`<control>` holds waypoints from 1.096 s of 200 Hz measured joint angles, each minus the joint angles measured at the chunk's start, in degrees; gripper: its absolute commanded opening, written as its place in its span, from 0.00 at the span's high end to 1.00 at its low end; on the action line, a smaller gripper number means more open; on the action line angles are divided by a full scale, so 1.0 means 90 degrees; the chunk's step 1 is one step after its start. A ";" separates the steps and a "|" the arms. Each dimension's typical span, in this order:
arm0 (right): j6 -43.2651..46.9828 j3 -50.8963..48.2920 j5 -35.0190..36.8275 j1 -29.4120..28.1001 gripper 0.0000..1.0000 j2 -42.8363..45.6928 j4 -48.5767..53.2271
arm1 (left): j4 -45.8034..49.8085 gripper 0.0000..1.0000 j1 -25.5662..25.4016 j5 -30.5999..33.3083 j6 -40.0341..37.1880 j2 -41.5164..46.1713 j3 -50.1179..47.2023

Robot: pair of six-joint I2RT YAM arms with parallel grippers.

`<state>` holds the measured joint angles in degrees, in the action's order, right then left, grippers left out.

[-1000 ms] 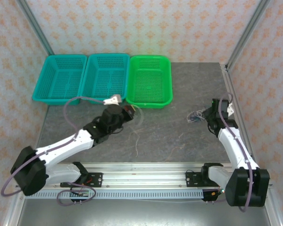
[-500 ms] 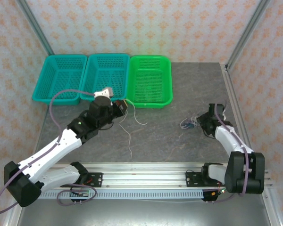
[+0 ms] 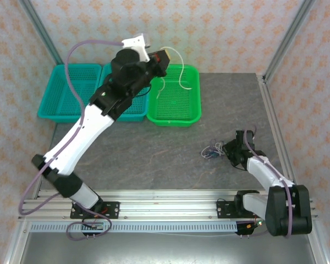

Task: Untangle the cables

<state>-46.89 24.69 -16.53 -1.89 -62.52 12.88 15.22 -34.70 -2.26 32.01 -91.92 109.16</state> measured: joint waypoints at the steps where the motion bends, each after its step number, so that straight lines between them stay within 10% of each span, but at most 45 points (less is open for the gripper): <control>1: 0.0000 0.0000 0.0000 0.0000 1.00 0.0019 0.0005 | -0.0002 1.00 0.0002 0.0017 -0.0029 -0.0056 0.0056; 41: 0.0102 0.0000 -0.0126 0.0000 1.00 0.0323 0.0197 | 0.0083 1.00 0.0287 0.0328 -0.0284 -0.1775 0.1061; 97: 0.0532 0.0126 -0.1158 -0.0015 1.00 0.0799 0.0444 | 0.0549 0.37 0.0488 0.0117 -0.0423 -0.2907 0.0695; 219: 0.1161 0.1498 -0.3109 -0.0908 1.00 0.0959 0.0376 | -0.0250 0.38 -0.0852 -0.2091 0.0906 0.2722 -0.4801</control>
<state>-36.45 38.17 -44.51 -10.07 -53.89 16.27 12.97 -42.37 -21.08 40.16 -67.42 65.95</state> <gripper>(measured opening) 0.060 0.631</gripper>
